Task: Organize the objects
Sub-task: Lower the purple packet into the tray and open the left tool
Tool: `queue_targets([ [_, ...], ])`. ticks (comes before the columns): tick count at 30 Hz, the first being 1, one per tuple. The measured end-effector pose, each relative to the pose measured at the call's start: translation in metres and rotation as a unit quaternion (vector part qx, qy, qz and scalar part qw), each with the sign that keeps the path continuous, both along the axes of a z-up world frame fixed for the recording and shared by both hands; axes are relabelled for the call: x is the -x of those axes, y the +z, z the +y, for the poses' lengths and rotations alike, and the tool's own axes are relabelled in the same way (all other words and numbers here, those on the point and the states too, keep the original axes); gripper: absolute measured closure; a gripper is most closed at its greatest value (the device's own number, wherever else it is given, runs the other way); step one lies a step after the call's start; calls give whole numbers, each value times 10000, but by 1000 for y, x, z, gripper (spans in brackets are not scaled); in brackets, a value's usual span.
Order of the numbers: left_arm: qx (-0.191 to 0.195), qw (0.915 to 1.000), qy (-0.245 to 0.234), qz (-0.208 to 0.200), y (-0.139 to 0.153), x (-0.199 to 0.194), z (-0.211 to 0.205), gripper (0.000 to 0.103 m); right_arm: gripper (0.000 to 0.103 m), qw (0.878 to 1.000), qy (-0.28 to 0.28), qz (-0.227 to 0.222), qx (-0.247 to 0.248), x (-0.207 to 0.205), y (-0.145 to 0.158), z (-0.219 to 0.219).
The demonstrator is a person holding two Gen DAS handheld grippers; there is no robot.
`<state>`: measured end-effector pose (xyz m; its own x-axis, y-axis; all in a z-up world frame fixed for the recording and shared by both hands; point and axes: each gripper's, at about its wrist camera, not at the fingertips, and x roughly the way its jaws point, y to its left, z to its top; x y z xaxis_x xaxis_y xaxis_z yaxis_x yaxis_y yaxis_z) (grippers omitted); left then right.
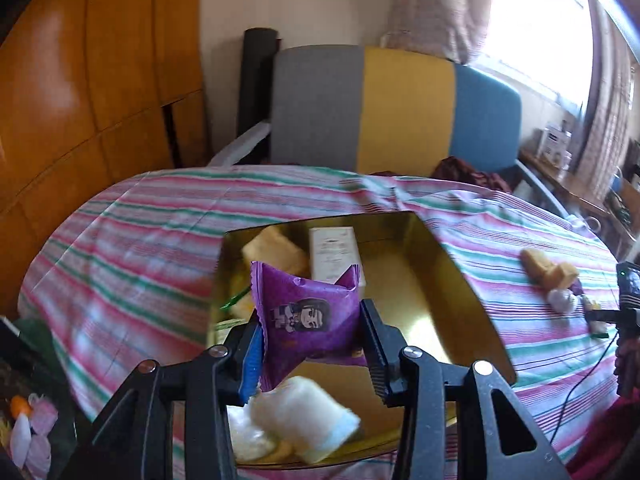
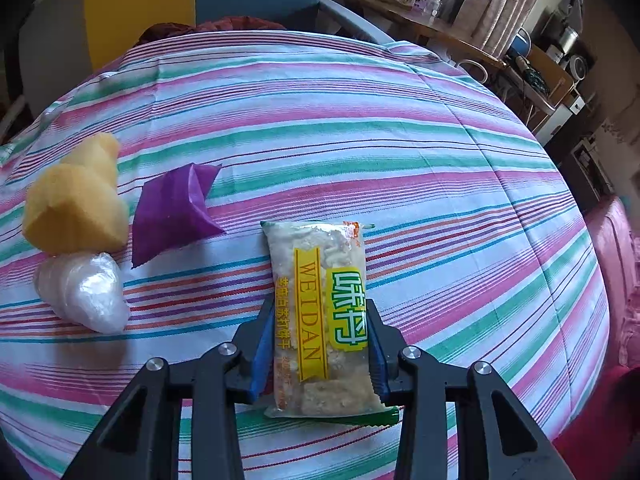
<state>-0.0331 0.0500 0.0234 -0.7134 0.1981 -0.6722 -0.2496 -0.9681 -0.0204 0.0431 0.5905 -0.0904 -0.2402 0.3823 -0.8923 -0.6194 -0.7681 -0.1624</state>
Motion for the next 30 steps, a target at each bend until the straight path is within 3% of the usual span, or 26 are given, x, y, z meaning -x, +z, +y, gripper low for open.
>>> queue_targets([
  [7, -151, 9996, 83, -220, -14, 6, -12, 59, 63, 9999, 26, -16, -129, 0, -1, 0],
  [14, -432, 9969, -133, -639, -32, 17, -3, 60, 63, 9998, 34, -34, -170, -1, 1, -5],
  [21, -87, 9908, -275, -1322, -75, 44, 16, 59, 63, 9998, 64, -67, -192, -1, 1, -6],
  [26, 142, 9871, -246, -1573, -97, 55, 23, 58, 63, 9997, 82, -95, -199, 0, 1, -5],
  [30, 104, 9878, -233, -1538, -97, 54, 21, 54, 63, 9997, 94, -105, -203, -1, 2, -5],
])
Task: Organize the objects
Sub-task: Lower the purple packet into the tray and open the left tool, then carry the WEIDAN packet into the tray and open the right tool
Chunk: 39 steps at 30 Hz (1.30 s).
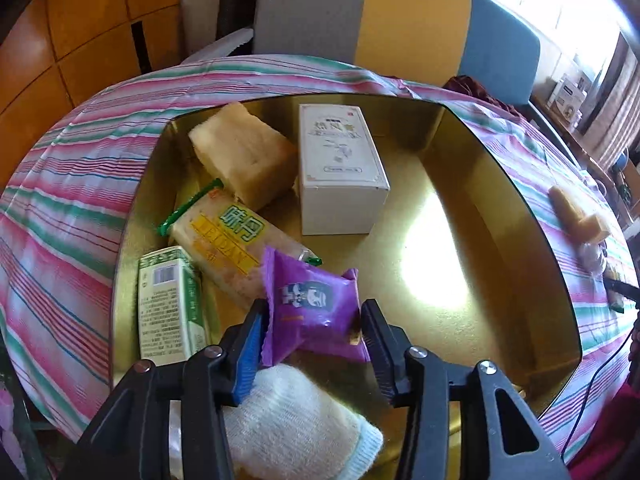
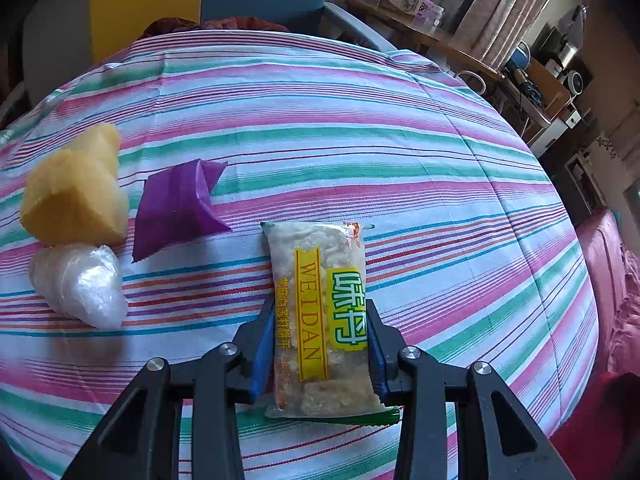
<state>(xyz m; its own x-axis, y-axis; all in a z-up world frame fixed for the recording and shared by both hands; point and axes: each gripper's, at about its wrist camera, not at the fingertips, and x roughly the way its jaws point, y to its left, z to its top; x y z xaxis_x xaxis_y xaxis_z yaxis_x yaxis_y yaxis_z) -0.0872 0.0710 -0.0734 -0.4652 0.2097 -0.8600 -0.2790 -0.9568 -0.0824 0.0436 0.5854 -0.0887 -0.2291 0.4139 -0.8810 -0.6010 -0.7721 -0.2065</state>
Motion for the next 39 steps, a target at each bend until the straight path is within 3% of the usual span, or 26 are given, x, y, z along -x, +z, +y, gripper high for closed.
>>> queue_targets([
  [12, 8, 9963, 446, 736, 47, -42, -27, 54, 65, 9997, -112, 162, 150, -4, 4, 4],
  [16, 38, 9948, 461, 908, 60, -53, -31, 53, 65, 9981, -262, 444, 350, -11, 13, 5],
  [22, 4, 9939, 532, 969, 66, -58, -38, 54, 65, 9908, -212, 1166, 655, -24, 55, -10],
  [29, -101, 9940, 547, 946, 64, -61, -40, 54, 65, 9760, 1030, 1646, 985, 3, 112, -100],
  [33, -174, 9941, 561, 915, 62, -61, -44, 54, 65, 9556, 2135, 1621, 1222, 33, 129, -185],
  [39, -249, 9927, 728, 926, 61, -62, -59, 54, 65, 9199, 3375, 1269, 1539, 72, 123, -309],
])
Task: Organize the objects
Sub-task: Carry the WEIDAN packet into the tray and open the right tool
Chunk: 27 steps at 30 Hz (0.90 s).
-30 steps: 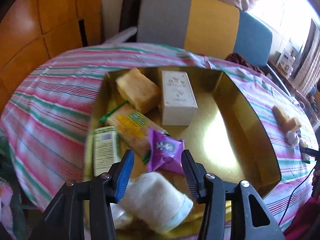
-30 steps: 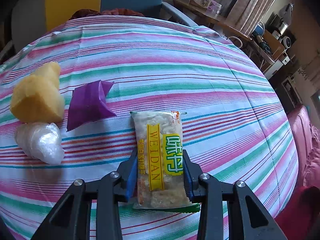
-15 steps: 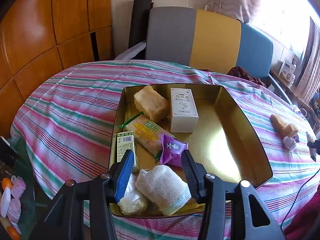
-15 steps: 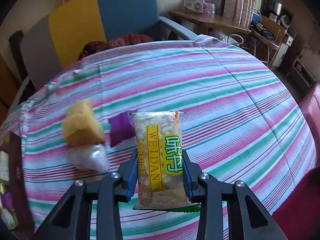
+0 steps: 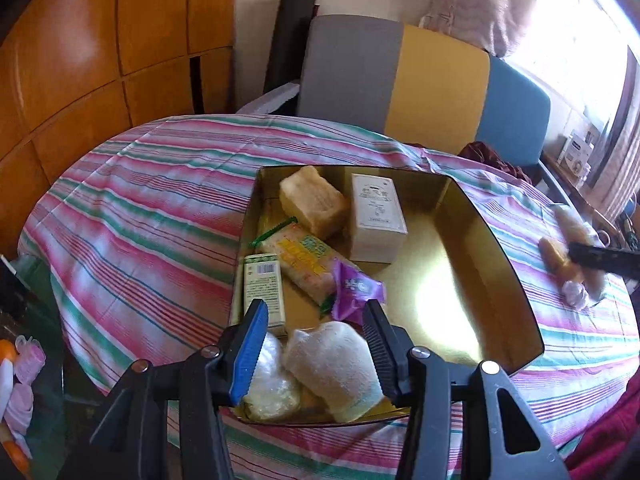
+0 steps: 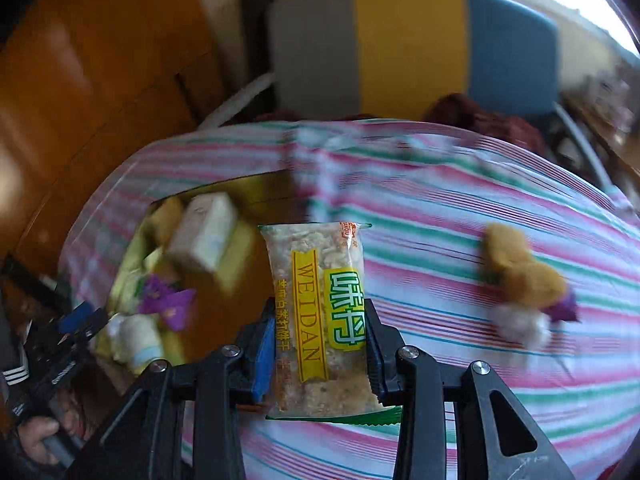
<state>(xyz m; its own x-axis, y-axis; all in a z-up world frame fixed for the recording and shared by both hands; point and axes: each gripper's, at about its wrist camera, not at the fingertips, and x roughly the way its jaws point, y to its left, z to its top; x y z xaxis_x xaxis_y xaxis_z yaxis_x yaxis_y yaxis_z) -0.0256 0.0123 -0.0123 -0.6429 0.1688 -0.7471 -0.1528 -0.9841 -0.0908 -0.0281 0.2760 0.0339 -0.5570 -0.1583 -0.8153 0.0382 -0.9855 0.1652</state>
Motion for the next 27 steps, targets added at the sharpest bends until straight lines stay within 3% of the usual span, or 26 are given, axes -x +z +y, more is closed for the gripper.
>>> queue_targets([
  [4, -50, 9997, 240, -38, -3, 2, -19, 54, 64, 9980, 487, -355, -210, 24, -24, -57],
  [8, -96, 9989, 448, -108, -9, 4, -35, 54, 64, 9948, 514, -838, -276, 44, -59, -87],
  [14, -179, 9979, 571, -249, -19, 8, -48, 54, 61, 9882, 717, -1338, 185, 50, -100, -116],
  [16, -191, 9979, 565, -245, -19, 8, -49, 54, 50, 9869, 781, -1363, 372, 46, -106, -119],
  [27, -148, 9987, 466, -150, -13, 4, -43, 54, 48, 9909, 732, -958, 595, 27, -88, -108],
])
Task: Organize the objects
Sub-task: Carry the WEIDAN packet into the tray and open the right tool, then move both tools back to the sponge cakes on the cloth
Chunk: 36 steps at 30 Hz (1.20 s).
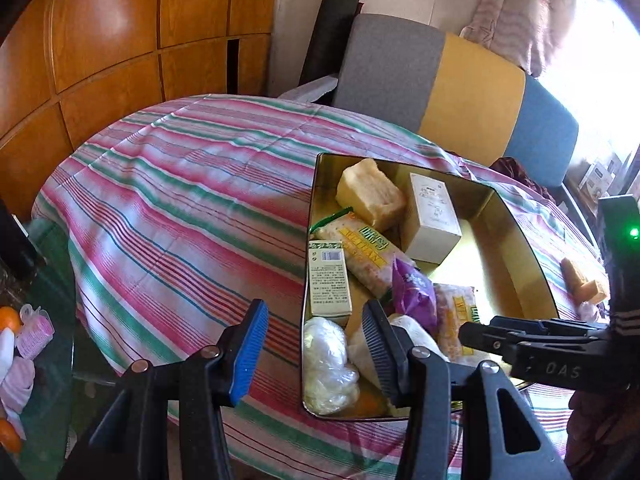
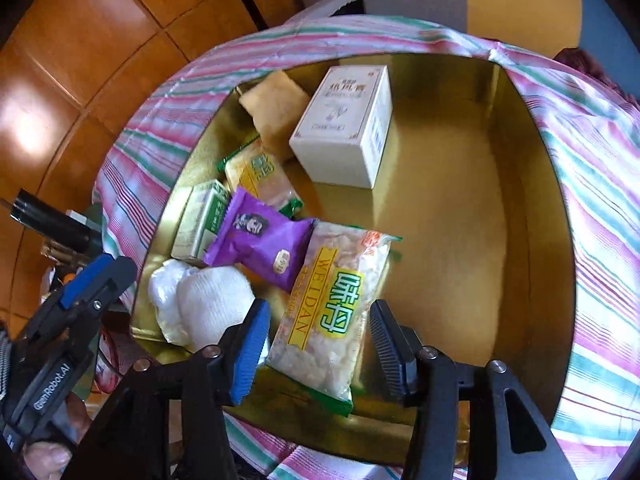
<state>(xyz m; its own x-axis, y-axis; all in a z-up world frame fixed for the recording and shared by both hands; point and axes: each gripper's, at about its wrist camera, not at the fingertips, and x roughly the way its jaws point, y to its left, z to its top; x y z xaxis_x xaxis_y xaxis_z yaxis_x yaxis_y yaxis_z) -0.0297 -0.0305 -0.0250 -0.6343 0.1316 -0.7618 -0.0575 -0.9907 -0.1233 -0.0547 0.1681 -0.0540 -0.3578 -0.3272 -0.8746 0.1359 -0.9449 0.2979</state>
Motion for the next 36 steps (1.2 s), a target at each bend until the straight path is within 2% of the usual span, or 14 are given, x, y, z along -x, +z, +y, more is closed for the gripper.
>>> queue_targets([
  [3, 14, 10000, -62, 28, 3, -2, 4, 53, 46, 9999, -62, 90, 79, -1, 10, 10],
  [13, 142, 9994, -316, 82, 11, -13, 23, 53, 46, 9979, -402, 483, 159, -20, 33, 47],
  [25, 292, 9961, -808, 178, 20, -19, 58, 53, 45, 9872, -1331, 876, -71, -45, 56, 139],
  [31, 467, 9921, -1136, 256, 27, -19, 86, 53, 44, 9729, -1985, 1033, -577, -56, 67, 214],
  [33, 482, 9912, -1215, 209, 27, -18, 96, 53, 44, 9639, -2292, 1139, -737, -62, 71, 244],
  [36, 439, 9894, -1375, 126, 26, -16, 110, 53, 37, 9455, -2784, 1322, -1049, -73, 72, 287],
])
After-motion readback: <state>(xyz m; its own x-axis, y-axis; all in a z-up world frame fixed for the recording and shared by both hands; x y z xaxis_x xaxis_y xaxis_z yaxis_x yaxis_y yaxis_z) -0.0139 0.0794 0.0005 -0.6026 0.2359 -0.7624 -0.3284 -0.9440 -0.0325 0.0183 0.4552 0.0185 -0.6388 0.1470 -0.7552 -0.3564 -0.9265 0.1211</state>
